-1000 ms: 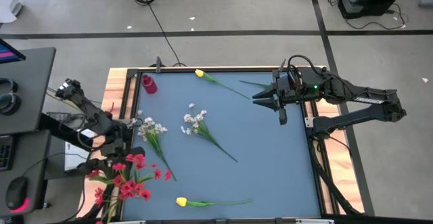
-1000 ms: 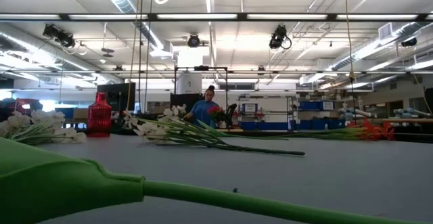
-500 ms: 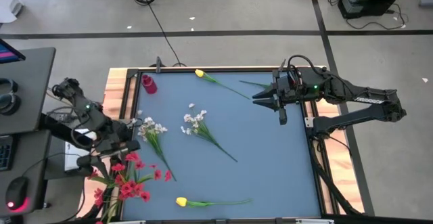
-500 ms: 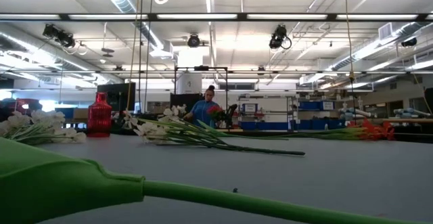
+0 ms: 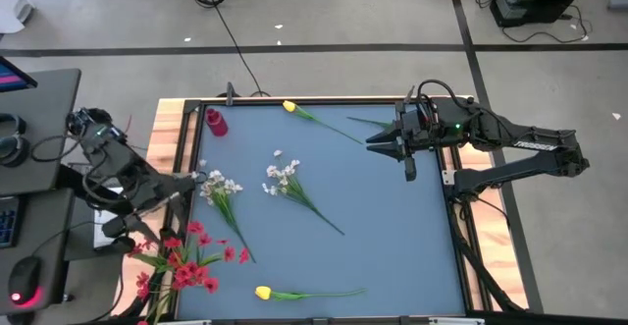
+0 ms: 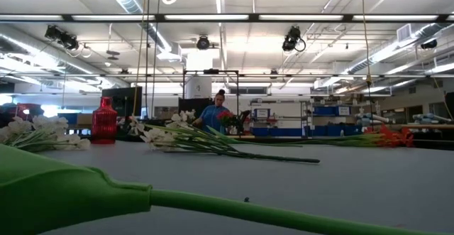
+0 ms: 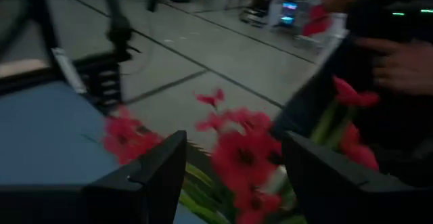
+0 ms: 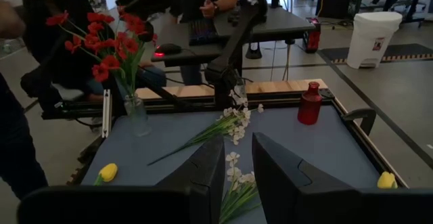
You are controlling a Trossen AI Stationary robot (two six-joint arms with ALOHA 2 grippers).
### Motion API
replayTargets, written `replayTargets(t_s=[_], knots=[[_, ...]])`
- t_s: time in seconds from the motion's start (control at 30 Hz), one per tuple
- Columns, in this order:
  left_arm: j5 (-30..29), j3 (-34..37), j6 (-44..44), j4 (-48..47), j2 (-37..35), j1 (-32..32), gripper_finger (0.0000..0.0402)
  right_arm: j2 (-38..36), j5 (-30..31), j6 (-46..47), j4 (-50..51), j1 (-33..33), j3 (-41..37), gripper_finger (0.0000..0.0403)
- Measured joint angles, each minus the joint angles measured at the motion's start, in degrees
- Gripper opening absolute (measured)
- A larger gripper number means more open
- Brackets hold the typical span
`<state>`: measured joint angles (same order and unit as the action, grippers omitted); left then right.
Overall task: Sort flowers into vase by color
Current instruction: Put the red flowers into the transparent vase
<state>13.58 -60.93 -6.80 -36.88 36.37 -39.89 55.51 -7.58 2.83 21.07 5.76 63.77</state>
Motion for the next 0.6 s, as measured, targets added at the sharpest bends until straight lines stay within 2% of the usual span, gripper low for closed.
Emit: replayTargets(t_s=[0.2,0.37,0.47,0.6], knots=[[-17.6,-6.9,2.9,-7.5,2.0,2.7,0.0247,0.0,0.0,0.0,0.0,0.0,0.0,0.0086],[-28.2,-10.6,3.9,-9.6,0.9,7.4,0.0238,0.0,0.0,0.0,0.0,0.0,0.0,0.0086],[-30.5,-10.7,3.2,-11.3,1.0,11.2,0.0223,0.0,0.0,0.0,0.0,0.0,0.0,0.0086],[-27.9,-6.6,2.6,-9.0,3.6,16.2,0.0209,0.0,0.0,0.0,0.0,0.0,0.0,0.0086]])
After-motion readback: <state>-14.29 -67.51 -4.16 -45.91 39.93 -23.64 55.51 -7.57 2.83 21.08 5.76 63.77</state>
